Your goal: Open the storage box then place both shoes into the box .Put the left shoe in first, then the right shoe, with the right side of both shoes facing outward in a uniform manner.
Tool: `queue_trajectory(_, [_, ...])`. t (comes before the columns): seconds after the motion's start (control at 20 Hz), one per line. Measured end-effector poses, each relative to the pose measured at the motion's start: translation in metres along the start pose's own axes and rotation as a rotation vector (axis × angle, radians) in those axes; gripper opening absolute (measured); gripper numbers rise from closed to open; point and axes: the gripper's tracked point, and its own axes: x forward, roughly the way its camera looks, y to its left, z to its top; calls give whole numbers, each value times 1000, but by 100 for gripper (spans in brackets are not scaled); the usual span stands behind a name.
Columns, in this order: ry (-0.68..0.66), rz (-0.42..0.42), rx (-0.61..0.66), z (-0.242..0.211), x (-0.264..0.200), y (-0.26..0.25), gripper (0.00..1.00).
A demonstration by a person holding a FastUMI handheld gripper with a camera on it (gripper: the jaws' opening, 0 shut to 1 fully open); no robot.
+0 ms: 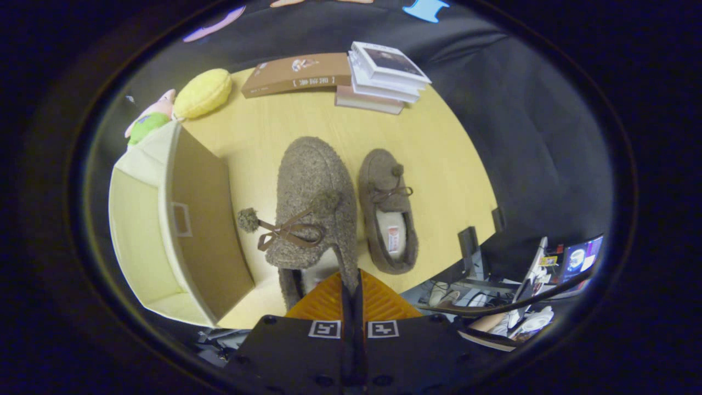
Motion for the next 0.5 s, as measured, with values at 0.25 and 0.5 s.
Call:
queue_trajectory(0.25, [-103, -54, -28, 29, -73, 15, 4])
queue_trajectory(0.5, [-180, 45, -95, 51, -111, 97, 4])
